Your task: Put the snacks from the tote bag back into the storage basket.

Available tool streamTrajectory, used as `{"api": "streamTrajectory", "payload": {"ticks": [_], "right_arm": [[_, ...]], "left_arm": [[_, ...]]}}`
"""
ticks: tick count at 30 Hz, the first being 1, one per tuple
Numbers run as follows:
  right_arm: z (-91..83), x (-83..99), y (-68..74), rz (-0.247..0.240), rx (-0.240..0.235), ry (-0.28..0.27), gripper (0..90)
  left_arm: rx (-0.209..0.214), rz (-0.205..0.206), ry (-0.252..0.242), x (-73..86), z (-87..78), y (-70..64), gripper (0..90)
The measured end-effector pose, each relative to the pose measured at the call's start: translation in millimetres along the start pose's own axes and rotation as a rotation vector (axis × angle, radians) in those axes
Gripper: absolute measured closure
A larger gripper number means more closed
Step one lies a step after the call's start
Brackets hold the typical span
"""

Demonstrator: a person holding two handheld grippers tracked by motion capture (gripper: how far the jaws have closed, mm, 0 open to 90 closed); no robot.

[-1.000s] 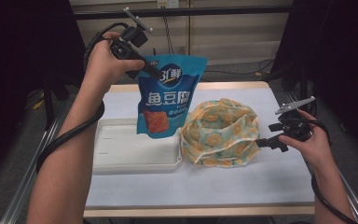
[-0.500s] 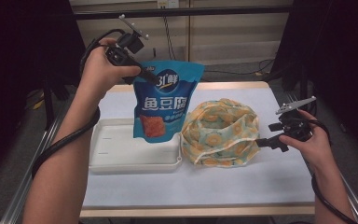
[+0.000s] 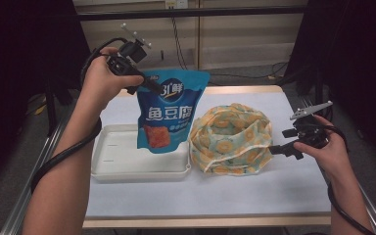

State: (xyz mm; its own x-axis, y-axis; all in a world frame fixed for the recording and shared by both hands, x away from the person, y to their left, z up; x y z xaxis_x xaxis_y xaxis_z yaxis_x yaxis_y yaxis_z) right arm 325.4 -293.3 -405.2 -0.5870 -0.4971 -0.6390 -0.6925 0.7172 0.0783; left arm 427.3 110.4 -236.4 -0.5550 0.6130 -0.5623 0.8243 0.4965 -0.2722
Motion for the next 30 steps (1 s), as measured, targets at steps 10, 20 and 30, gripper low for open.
{"api": "streamTrajectory", "payload": {"ticks": [10, 20, 30], "right_arm": [[0.2, -1.0, 1.2, -0.002, -0.005, -0.002, 8.9], [-0.2, -1.1, 0.9, -0.005, -0.005, -0.007, 8.9], [0.0, -1.0, 1.0, -0.006, -0.005, -0.006, 8.9]], "left_arm": [[0.003, -0.001, 0.009, 7.1, 2.6, 2.7, 90.0], [0.008, -0.023, 0.008, 15.4, 3.4, 5.8, 90.0], [0.006, -0.03, 0.013, 24.1, 6.1, 9.7, 90.0]]}}
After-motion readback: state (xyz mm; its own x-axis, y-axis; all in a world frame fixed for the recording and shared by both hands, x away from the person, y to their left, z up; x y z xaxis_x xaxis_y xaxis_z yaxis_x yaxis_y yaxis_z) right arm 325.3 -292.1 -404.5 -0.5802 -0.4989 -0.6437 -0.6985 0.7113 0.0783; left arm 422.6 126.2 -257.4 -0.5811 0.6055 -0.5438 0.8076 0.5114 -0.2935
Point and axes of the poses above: each handheld gripper's, and its own axes: z roughly forward along the jaws, x roughly out of its underside, y roughly to its left, the point moved 5 cm from there along z, roughly forward along the jaws, and after that the axes turned 7 degrees about -z, right-handed, at the moved point
